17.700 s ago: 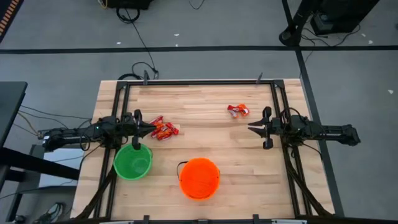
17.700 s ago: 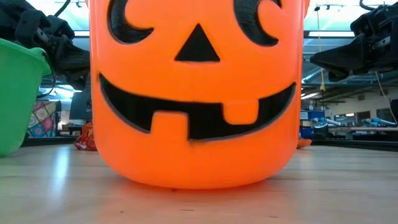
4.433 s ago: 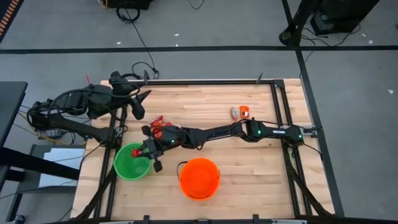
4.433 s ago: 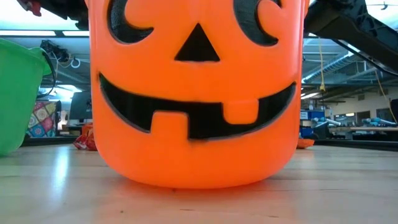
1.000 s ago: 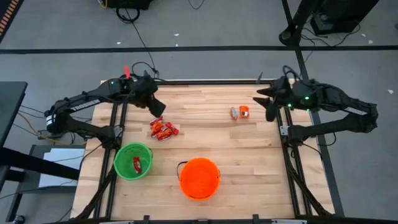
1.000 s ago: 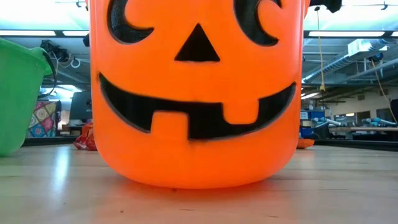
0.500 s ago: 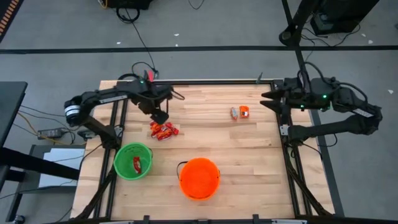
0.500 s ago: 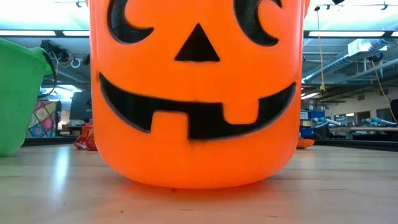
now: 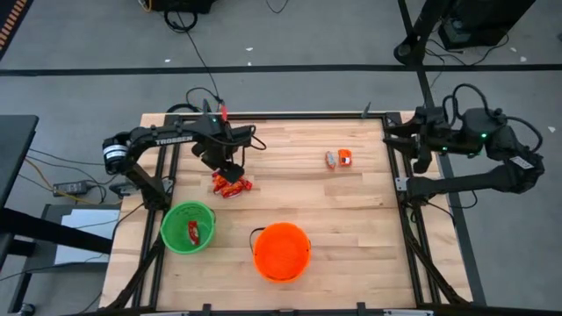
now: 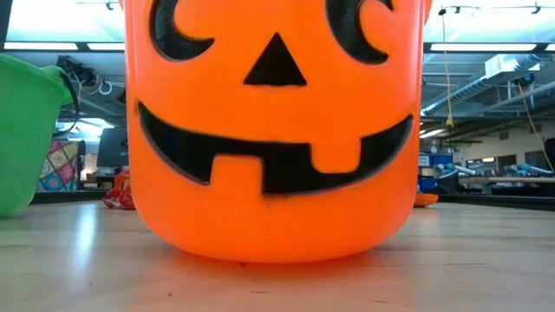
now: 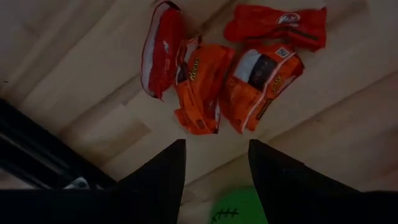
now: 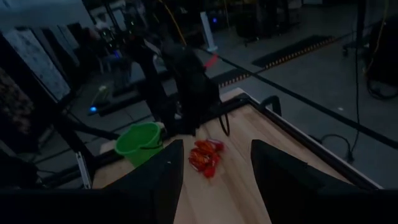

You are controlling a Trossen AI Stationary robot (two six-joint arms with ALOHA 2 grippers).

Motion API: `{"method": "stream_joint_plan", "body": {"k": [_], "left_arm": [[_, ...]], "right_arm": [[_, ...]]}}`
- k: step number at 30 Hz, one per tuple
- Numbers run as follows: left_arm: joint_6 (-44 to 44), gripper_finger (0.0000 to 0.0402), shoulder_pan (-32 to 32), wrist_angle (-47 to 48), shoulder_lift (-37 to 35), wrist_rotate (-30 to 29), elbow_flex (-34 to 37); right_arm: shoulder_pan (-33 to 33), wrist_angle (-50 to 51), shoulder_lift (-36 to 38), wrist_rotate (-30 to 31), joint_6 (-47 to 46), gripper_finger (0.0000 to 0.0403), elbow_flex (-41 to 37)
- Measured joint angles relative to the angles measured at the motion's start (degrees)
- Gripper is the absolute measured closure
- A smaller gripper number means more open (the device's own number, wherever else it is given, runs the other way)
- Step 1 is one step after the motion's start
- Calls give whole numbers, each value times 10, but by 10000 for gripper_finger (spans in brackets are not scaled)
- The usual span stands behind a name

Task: Sort candy by brand, put in halloween buckets
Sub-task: Put the orange chocolate into the orange bucket

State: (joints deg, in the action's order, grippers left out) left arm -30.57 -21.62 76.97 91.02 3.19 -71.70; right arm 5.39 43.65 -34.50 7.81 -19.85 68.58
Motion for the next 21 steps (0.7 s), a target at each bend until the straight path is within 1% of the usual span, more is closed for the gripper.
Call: {"method": "stream_joint_plan", "body": {"k": [6,9,12,18,21], "left_arm": [[4,220,0,-9,13,-22,3],[4,220,0,-47,13,-22,29],[3,220,0,-61,13,-22,57],[-6,220,0,-80,13,-22,108],[-7,220,0,-116,13,-14,127]], "right_arm": [[0,-21,8,-14,-1,204,0],[0,-24,9,-27,-2,204,0],[0,-25,8,-34,-13,204,0],[0,-41,8,-34,-16,204,0],[0,-55,8,-34,-16,204,0]]}}
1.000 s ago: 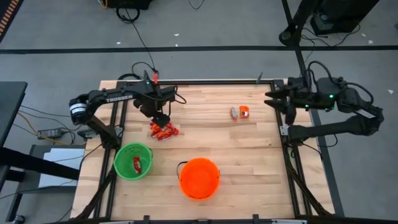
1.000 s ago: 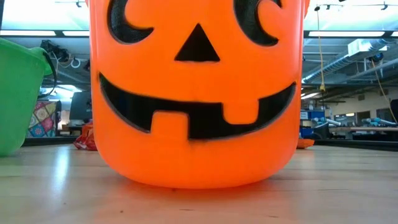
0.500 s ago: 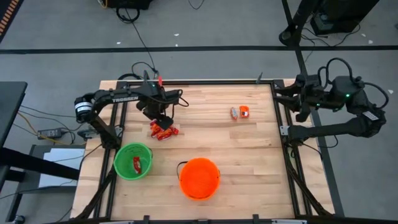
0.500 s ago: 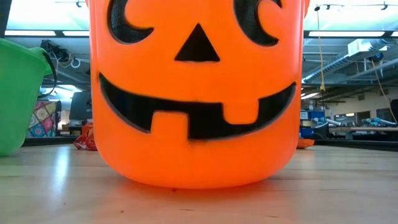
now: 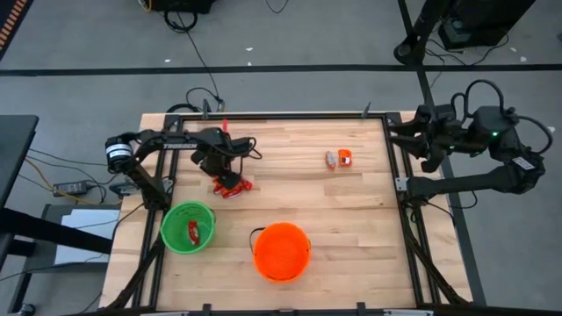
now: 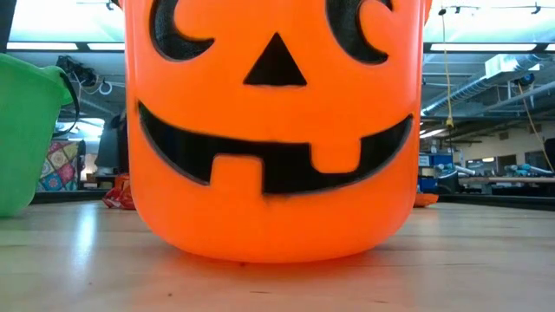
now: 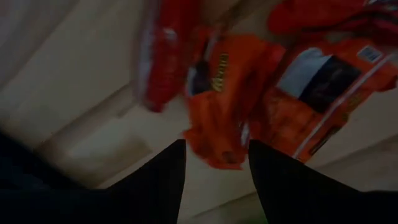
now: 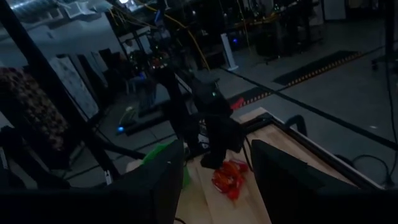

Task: Sort candy by brand, put in halloween buckets
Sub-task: Put the orange chocolate into the orange bucket

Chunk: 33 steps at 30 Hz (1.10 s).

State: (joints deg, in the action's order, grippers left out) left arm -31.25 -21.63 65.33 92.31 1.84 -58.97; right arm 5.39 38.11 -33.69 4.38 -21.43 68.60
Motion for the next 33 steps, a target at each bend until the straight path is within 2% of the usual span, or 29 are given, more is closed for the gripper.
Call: {"method": "stream_joint_plan", "body": {"k": [4,8,21,30,33], "left_arm": [[-9,221,2,-51,0,18,17],[-18,240,3,-60,0,17,17],[-9,393,3,-63,0,-37,17],[-13,399,4,-32,-1,-12,11],[-5,399,5,-2,-1,-29,-12]], "right_arm": [[0,-8,0,0,0,204,0],[0,-18,0,0,0,204,0],[0,-27,0,0,0,204,0],[0,-30,0,0,4,204,0],[0,-30,0,0,6,204,0]]}}
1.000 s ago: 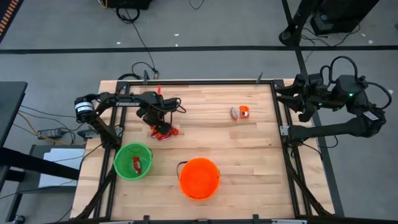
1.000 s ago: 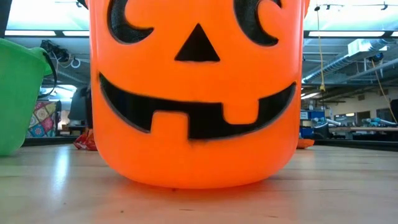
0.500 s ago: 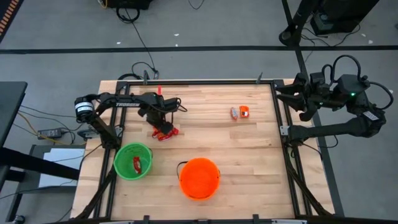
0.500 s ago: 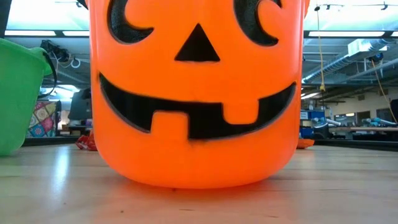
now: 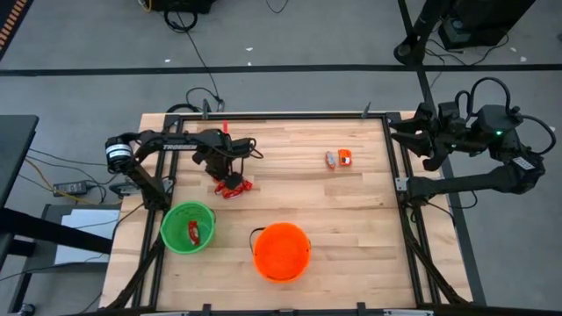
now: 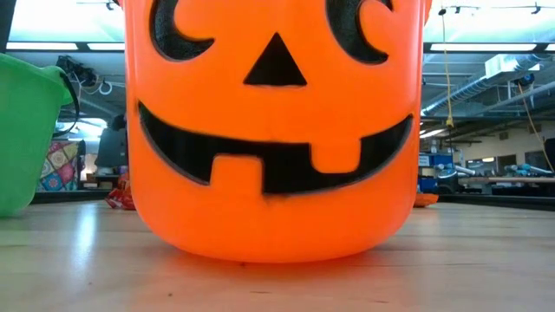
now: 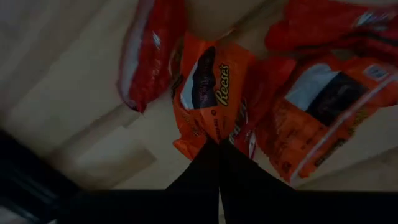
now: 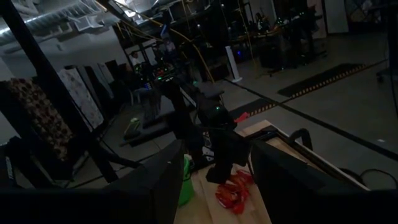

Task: Sort candy by brand, put in halloween buckets
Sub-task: Put the orange chocolate into the orange bucket

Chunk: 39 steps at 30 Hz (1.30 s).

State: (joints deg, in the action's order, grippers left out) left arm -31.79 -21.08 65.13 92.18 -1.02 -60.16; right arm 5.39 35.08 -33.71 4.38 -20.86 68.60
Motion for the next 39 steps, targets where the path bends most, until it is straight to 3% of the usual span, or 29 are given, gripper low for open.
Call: {"method": "stream_joint_plan", "body": {"k": [5,10,19,23,29,39], "left_arm": [[10,400,1,41,0,-15,-69],[9,400,17,64,-1,27,-171],[-26,401,94,66,-1,230,-413],[-72,401,139,62,-1,281,-483],[-147,401,227,44,3,289,-496],[-172,401,327,-46,78,325,-482]], "right_arm": [[0,0,0,0,3,204,0],[0,1,0,0,4,204,0],[0,1,0,5,14,204,0],[0,1,0,6,15,204,0],[0,1,0,6,15,204,0],[0,-16,0,5,15,204,0]]}}
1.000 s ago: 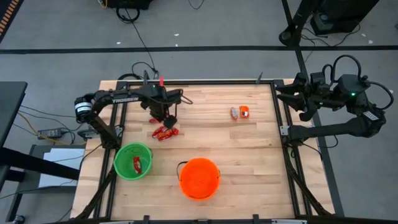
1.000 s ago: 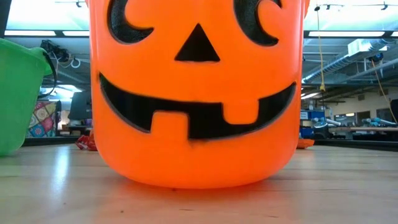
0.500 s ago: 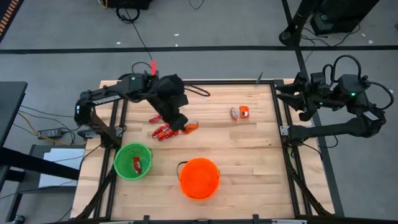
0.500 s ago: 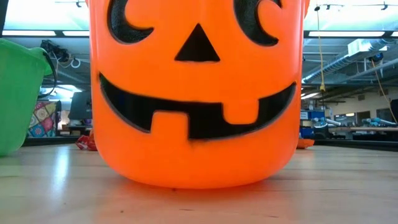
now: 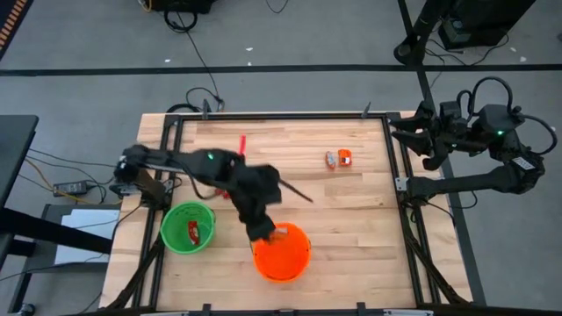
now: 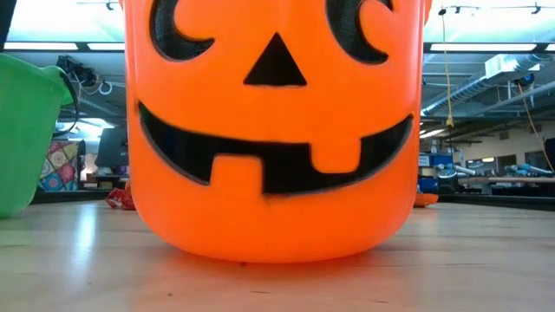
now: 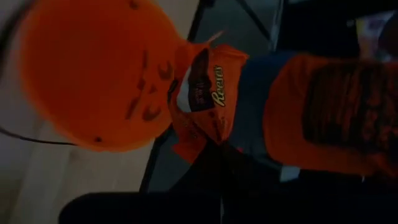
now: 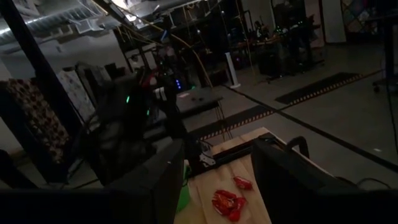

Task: Sort candy by brand, put in halloween buckets
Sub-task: Put the orange chocolate into the orange bucket

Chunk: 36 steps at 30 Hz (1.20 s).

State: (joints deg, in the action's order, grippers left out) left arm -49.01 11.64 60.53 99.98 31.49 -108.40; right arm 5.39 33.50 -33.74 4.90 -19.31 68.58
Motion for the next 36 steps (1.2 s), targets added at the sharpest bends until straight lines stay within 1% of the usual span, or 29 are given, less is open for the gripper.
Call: {"method": "stream_joint_plan", "body": {"k": [2,6,10,16,22,24,27,30,33,36], "left_arm": [[6,401,10,-8,17,10,0],[17,401,22,-9,43,12,0],[21,393,24,-1,59,-21,0],[24,344,23,-2,58,-61,0],[27,292,23,-4,58,-64,0],[37,280,22,-3,58,-74,0],[57,273,14,7,58,-123,-1],[94,271,-4,53,58,-169,-10],[139,271,-23,146,58,-212,-29],[191,270,-43,256,56,-286,-60]], "right_arm": [[0,-6,0,0,0,204,0],[0,-9,0,-4,-1,204,0],[0,-9,0,-17,-5,204,0],[0,-8,0,-22,-7,204,0],[0,-8,0,-31,-7,204,0],[0,-8,0,-31,-7,204,0],[0,-7,0,-31,-3,204,0],[0,-7,0,-31,-3,204,0],[0,-7,0,-31,-7,204,0],[0,-7,0,-31,-15,204,0]]}}
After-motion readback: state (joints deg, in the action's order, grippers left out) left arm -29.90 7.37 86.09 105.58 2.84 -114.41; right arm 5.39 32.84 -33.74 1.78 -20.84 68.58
